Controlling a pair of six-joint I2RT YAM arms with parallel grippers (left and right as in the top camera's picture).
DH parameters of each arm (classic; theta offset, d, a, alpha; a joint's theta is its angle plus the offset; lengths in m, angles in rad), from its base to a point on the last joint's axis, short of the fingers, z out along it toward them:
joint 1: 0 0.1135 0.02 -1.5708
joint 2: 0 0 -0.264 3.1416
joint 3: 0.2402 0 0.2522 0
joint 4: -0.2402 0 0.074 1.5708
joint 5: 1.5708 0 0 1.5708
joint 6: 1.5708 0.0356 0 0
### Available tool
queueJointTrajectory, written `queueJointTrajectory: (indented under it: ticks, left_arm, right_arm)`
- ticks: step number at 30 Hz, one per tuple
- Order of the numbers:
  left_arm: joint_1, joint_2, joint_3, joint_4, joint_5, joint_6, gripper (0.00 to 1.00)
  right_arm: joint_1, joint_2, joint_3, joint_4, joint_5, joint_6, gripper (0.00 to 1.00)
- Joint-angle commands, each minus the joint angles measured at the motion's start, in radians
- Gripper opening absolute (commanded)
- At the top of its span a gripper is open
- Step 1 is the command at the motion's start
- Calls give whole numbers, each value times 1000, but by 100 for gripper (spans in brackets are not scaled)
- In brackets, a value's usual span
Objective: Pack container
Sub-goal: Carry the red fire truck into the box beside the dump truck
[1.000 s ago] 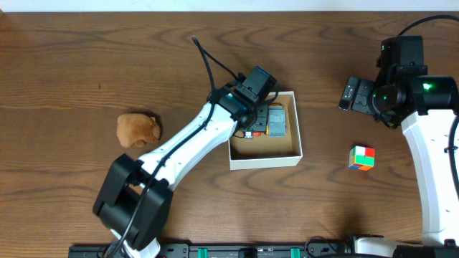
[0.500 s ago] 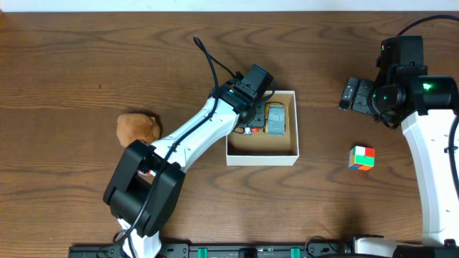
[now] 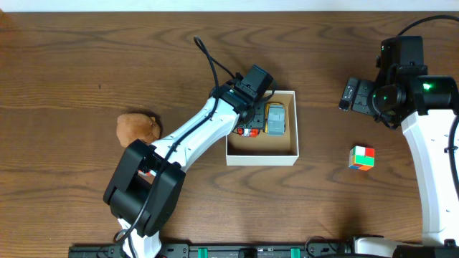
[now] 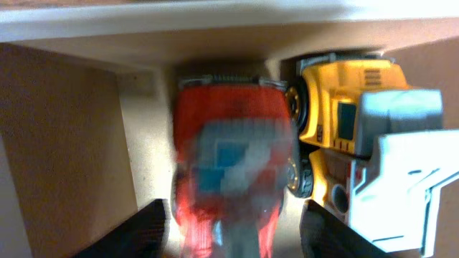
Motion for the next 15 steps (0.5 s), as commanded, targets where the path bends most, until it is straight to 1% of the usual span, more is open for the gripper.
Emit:
queueJointTrajectory:
  ticks: [1, 3, 4, 7, 8, 15]
  left_arm:
    - [0, 7, 27, -13, -10, 35, 79]
    - [1, 5, 28, -18, -10, 60, 90]
    - [1, 4, 28, -23, -11, 63, 93]
    - [1, -4, 28, -37, -11, 63, 97]
    - [1, -8, 28, -41, -11, 63, 97]
    - [1, -69, 28, -48, -11, 89, 97]
  right_arm:
    - [-5, 2, 2, -1, 0, -11, 99]
    - [-5, 2, 2, -1, 0, -11, 99]
    - [-5, 2, 2, -1, 0, -11, 99]
    - [-5, 2, 2, -1, 0, -11, 99]
    - [-5, 2, 2, -1, 0, -11, 98]
    - [-5, 2, 2, -1, 0, -11, 99]
